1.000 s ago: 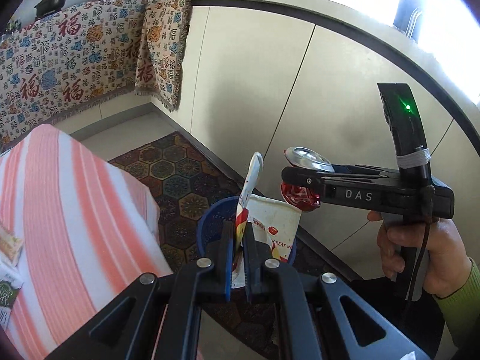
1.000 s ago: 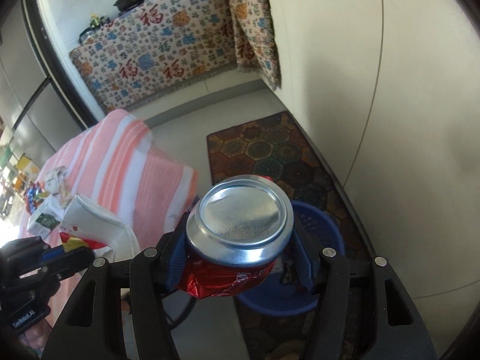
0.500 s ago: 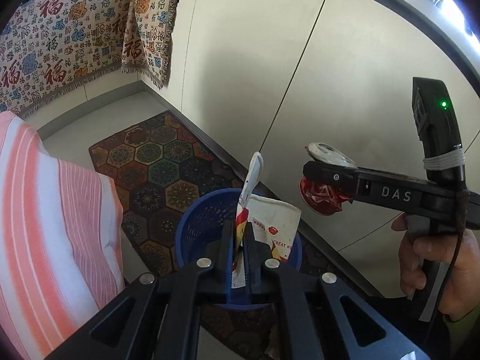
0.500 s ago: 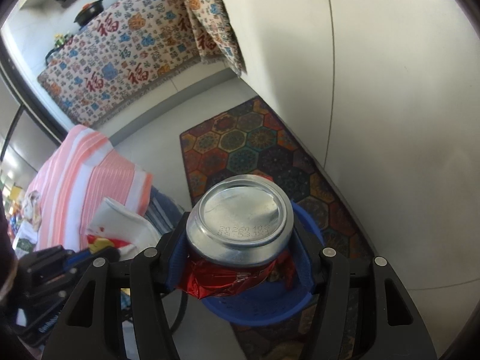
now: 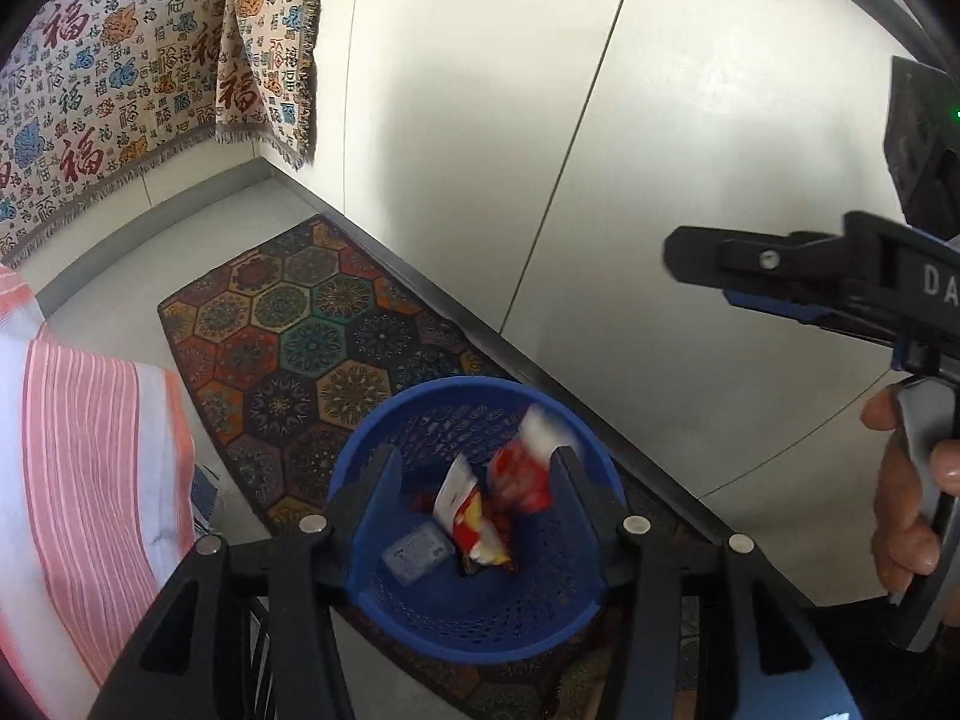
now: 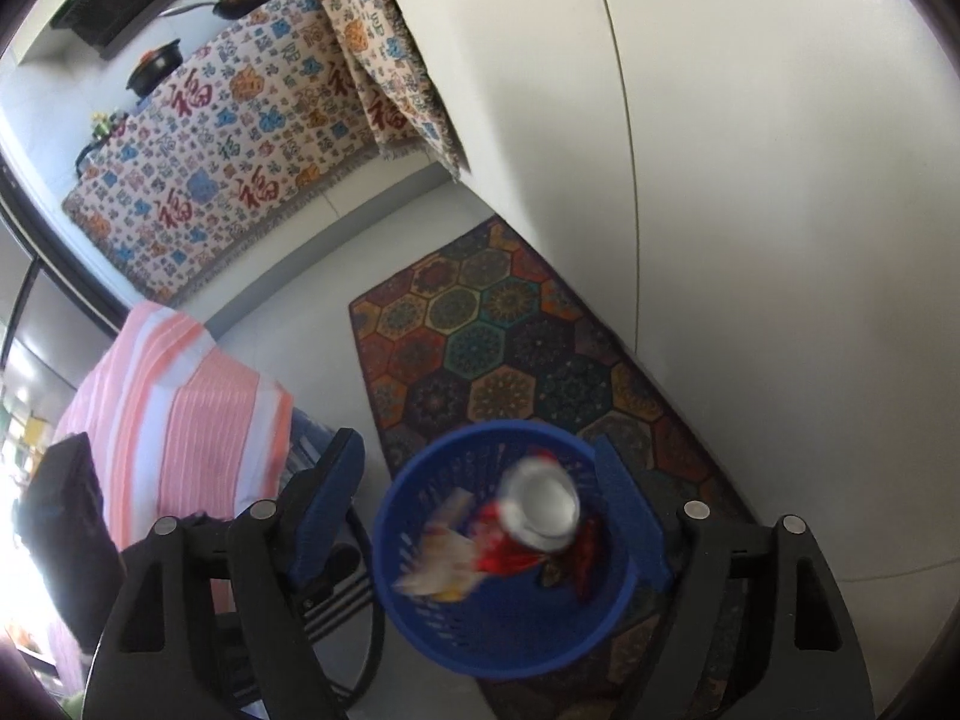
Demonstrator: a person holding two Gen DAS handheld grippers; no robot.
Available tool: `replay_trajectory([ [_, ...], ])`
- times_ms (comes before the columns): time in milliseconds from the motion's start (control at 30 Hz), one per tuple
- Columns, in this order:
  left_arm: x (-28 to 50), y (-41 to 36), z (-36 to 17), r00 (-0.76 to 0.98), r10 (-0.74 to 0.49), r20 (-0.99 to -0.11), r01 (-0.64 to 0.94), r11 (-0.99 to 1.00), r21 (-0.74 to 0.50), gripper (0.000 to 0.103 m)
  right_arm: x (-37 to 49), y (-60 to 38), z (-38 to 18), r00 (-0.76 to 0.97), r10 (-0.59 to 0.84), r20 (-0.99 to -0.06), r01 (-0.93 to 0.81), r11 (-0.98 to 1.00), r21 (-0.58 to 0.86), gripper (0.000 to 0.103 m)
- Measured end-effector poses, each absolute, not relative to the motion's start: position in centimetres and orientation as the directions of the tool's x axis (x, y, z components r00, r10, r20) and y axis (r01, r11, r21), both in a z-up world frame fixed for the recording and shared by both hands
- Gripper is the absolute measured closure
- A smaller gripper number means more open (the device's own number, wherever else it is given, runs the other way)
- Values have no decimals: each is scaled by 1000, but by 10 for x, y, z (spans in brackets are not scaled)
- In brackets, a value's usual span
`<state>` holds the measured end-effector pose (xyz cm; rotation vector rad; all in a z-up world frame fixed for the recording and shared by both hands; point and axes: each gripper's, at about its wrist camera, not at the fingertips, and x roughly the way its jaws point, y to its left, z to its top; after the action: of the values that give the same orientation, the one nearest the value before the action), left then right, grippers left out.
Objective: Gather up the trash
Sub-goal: 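Swing both tools back over the table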
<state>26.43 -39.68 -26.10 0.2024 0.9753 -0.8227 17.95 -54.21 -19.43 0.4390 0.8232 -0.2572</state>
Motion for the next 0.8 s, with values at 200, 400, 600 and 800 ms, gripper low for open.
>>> replay_trajectory([
  [200,255,-371,-234,312,-548,-776,676,702,-225,51,177,-532,-183,680,-89,-728,369,899,235,18],
  [400,221,-314,-201,350,-556,-754,687,700,-198,50,180,-498,-173,706,-97,-702,321,927,195,16],
  [600,183,-224,-188,392,-535,-748,671,723,-166,49,185,-411,-167,730,-33,-683,144,984,106,15],
  [800,154,-113,-195,462,-448,-765,585,803,-116,49,186,-288,-173,730,119,-673,-97,993,70,14],
])
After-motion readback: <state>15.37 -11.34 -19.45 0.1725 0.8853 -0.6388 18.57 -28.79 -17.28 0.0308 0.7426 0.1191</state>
